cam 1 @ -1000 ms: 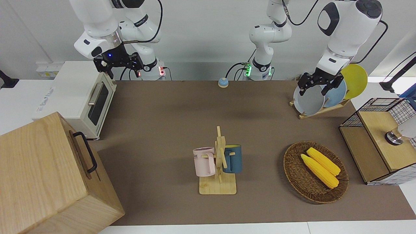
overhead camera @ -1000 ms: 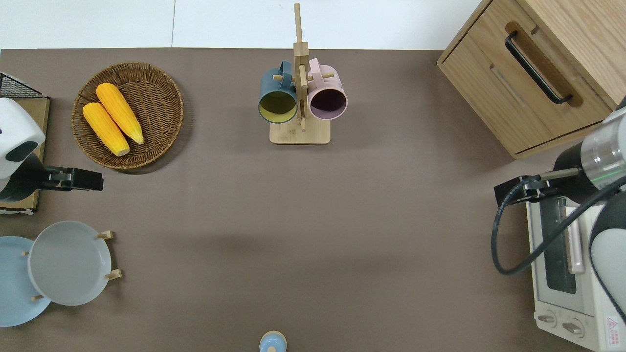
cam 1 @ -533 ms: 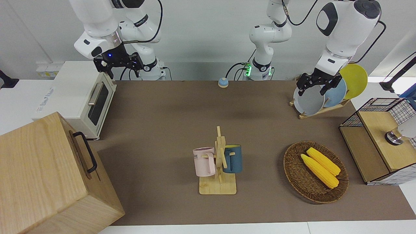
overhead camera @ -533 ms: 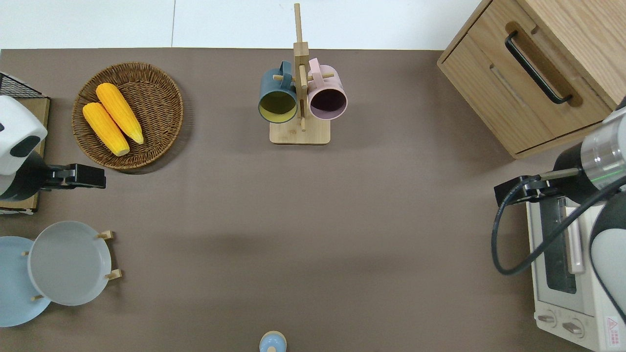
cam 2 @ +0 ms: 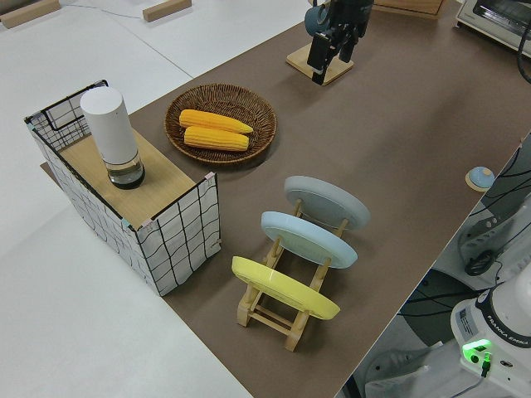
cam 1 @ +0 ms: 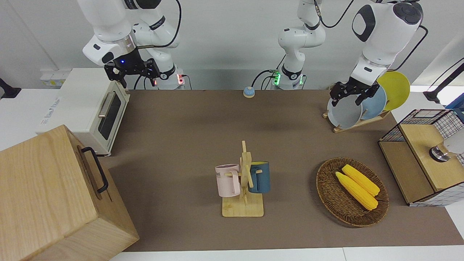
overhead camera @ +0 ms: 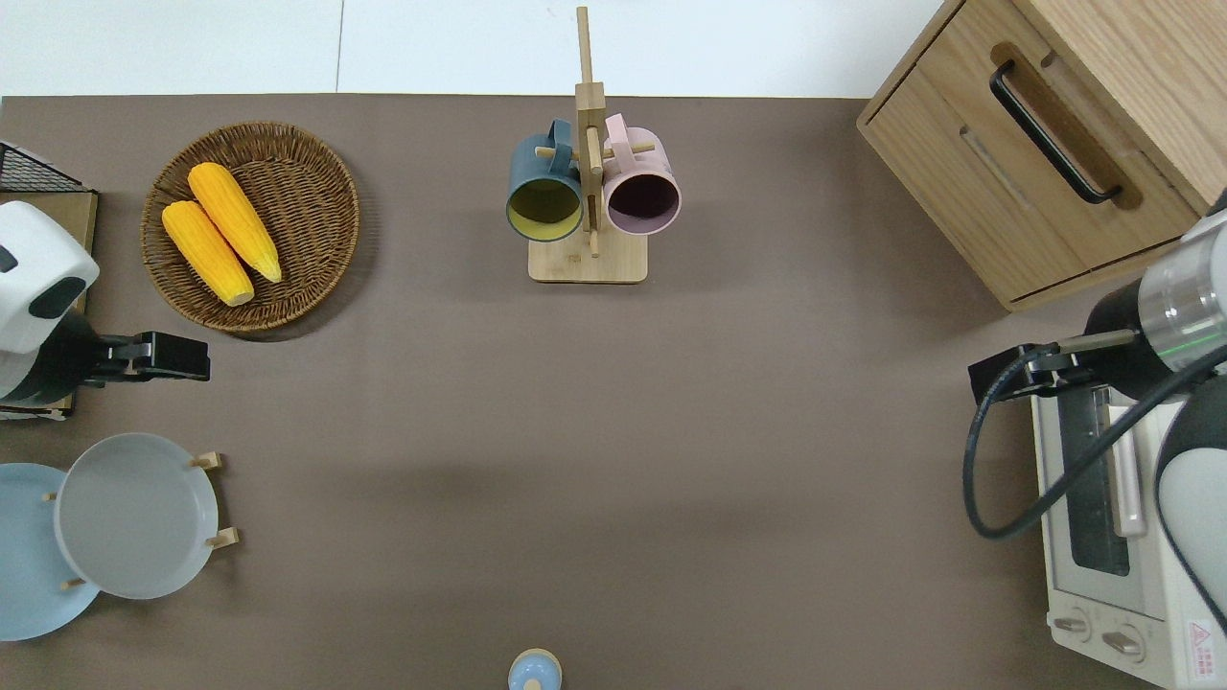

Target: Pick gray plate from low plate rack and place it on table with left arm

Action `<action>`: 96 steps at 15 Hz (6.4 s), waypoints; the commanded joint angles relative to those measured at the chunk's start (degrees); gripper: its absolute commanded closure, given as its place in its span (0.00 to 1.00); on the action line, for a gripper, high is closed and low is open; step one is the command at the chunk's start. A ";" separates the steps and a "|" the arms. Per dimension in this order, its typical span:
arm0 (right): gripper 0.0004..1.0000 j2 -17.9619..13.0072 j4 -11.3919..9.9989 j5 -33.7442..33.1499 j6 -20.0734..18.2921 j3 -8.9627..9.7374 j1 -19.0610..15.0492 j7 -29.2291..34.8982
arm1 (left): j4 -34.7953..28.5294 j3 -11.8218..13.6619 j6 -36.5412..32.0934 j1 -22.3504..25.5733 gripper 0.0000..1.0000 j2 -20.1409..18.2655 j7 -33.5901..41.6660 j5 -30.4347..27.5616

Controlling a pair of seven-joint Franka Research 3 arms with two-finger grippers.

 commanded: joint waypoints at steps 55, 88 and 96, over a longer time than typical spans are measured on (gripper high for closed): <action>0.02 -0.12 0.41 -0.37 -0.62 1.21 -1.32 0.68 | -27.22 0.99 13.55 12.36 0.88 -14.35 0.36 11.74; 0.02 -0.12 0.41 -0.37 -0.62 1.13 -1.32 0.68 | -28.77 -0.68 10.62 5.95 0.88 -6.45 23.37 -23.50; 0.02 -0.12 0.41 -0.37 -0.62 1.21 -1.32 0.68 | -31.95 -0.68 15.20 2.51 0.84 -2.93 26.72 -26.75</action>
